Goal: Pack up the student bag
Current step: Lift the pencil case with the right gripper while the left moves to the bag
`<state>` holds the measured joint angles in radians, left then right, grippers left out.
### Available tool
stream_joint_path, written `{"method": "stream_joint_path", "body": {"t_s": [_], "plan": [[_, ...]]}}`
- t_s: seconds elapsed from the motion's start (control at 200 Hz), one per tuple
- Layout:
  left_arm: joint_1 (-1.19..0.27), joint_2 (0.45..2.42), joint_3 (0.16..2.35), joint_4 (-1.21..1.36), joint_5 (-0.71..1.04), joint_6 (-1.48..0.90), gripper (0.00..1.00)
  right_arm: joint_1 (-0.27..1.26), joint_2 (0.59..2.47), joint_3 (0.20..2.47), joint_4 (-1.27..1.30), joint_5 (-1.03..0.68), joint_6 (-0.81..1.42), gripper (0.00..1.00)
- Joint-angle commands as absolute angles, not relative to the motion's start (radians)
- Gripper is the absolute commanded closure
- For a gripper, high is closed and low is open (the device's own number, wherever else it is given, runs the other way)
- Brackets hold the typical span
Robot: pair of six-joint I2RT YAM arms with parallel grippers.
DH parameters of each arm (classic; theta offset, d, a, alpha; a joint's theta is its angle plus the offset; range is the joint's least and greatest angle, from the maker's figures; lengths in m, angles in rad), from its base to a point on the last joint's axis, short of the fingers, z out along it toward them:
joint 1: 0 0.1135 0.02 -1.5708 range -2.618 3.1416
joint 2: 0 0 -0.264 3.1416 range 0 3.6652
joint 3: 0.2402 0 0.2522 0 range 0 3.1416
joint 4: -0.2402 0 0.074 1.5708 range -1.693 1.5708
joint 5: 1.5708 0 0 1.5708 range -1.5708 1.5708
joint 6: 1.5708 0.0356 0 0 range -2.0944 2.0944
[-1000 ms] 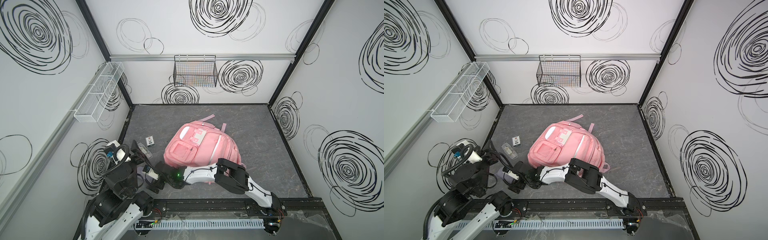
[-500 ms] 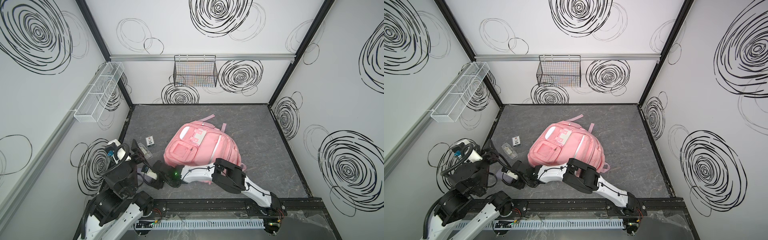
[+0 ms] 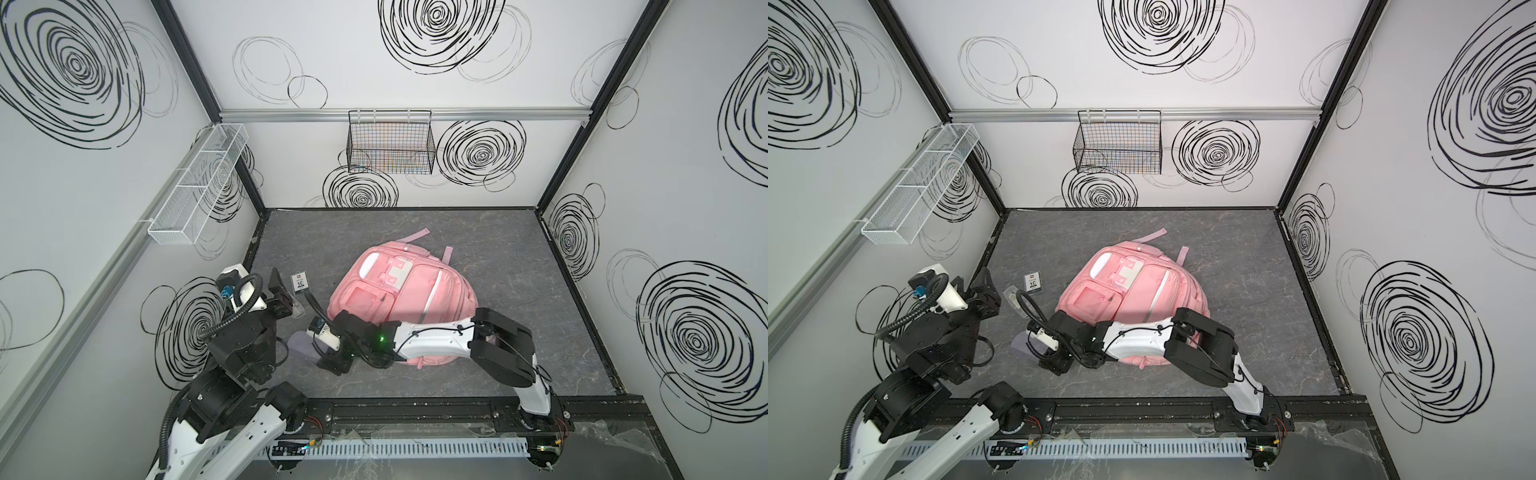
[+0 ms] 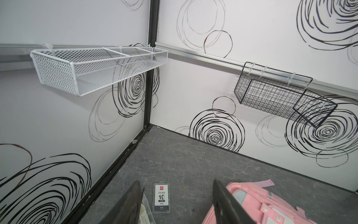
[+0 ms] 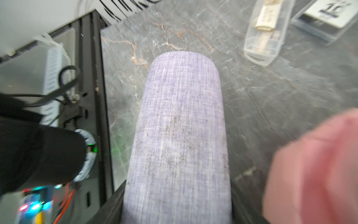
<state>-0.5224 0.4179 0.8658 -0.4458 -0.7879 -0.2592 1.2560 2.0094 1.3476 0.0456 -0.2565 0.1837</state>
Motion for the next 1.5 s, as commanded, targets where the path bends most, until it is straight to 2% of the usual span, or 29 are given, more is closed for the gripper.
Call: {"method": "stream_joint_path", "body": {"t_s": [0.0, 0.17, 0.4, 0.665, 0.75, 0.845, 1.001, 1.196, 1.396, 1.491], "plan": [[-0.519, 0.446, 0.896, -0.409, -0.736, -0.239, 0.39, 1.236, 1.903, 1.270, 0.124, -0.227, 0.224, 0.65], [-0.518, 0.503, 0.871, -0.361, -0.686, -0.246, 0.38, 1.180, 1.751, 1.133, 0.164, -0.230, 0.252, 0.68], [-0.519, 0.617, 0.895, -0.356, -0.505, -0.307, 0.39, 1.084, 1.529, 0.953, 0.207, -0.228, 0.274, 0.73], [-0.537, 0.734, 0.911, -0.345, -0.325, -0.342, 0.39, 0.984, 1.271, 0.823, 0.081, -0.139, 0.282, 0.74], [-0.563, 0.768, 0.889, -0.312, -0.294, -0.345, 0.43, 0.958, 1.166, 0.769, 0.050, -0.091, 0.295, 0.74], [-0.617, 0.815, 0.872, -0.280, -0.296, -0.359, 0.44, 0.926, 1.034, 0.685, 0.055, -0.043, 0.326, 0.75], [-0.760, 0.919, 0.857, -0.206, -0.319, -0.397, 0.39, 0.840, 0.843, 0.565, 0.038, 0.001, 0.412, 0.76], [-0.973, 1.097, 0.890, -0.103, -0.355, -0.411, 0.37, 0.707, 0.670, 0.549, -0.168, 0.101, 0.499, 0.75], [-1.085, 1.353, 1.022, -0.088, -0.326, -0.411, 0.33, 0.569, 0.564, 0.573, -0.330, 0.088, 0.518, 0.77], [-1.127, 1.460, 1.091, -0.093, -0.320, -0.400, 0.32, 0.560, 0.539, 0.594, -0.349, 0.077, 0.529, 0.77]]}}
